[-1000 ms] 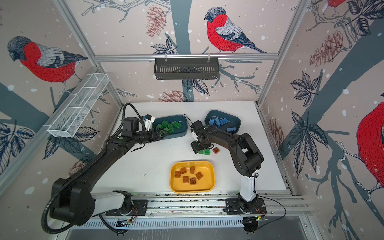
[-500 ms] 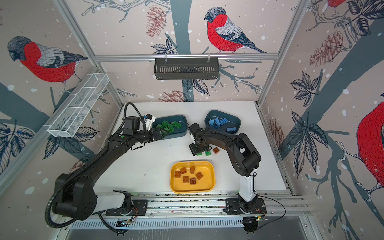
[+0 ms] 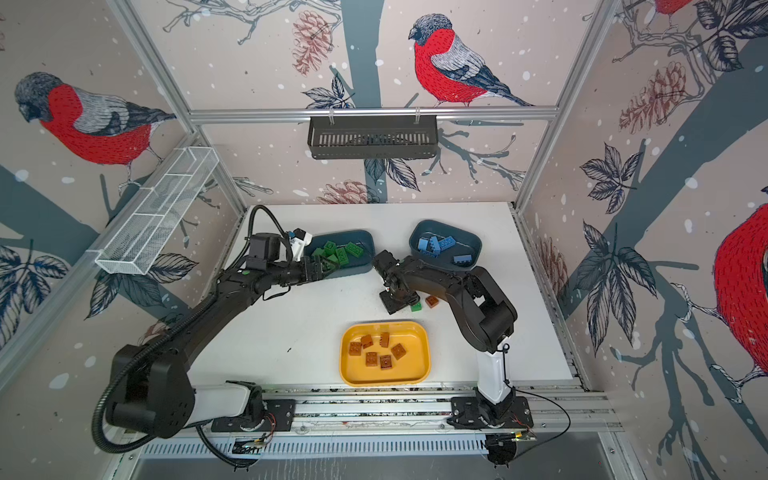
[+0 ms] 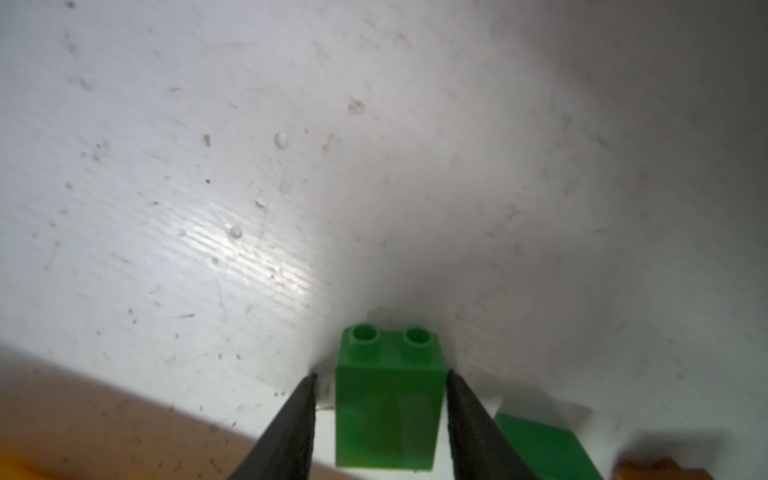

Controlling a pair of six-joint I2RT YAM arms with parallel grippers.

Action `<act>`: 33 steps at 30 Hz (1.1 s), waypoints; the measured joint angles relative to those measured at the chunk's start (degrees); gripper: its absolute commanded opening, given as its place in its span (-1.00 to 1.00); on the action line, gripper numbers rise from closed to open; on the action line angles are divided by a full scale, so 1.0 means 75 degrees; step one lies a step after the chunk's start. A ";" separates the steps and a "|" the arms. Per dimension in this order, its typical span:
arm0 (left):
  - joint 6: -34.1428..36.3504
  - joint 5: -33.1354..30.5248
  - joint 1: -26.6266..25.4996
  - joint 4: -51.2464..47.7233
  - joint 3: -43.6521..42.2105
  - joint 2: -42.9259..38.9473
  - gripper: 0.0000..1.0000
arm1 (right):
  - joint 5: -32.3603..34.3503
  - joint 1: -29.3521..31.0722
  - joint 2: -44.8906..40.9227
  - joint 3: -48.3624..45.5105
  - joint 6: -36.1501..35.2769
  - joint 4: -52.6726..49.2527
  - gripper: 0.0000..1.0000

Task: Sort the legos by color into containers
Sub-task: 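Move the right gripper to the pile and grasp a green 2x2 brick, then carry the green brick with the right gripper and drop it into the large teal bin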

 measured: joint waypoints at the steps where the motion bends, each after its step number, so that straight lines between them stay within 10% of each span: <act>1: 0.0003 0.0003 0.0006 0.0000 0.0000 0.0000 0.95 | 0.0012 0.0000 0.0017 0.0012 0.0000 -0.0012 -0.13; 33: 0.0160 -0.0035 0.0309 -0.0364 0.0256 -0.0434 0.95 | -0.0816 -0.0093 0.1236 0.4004 -0.0609 0.1209 -0.31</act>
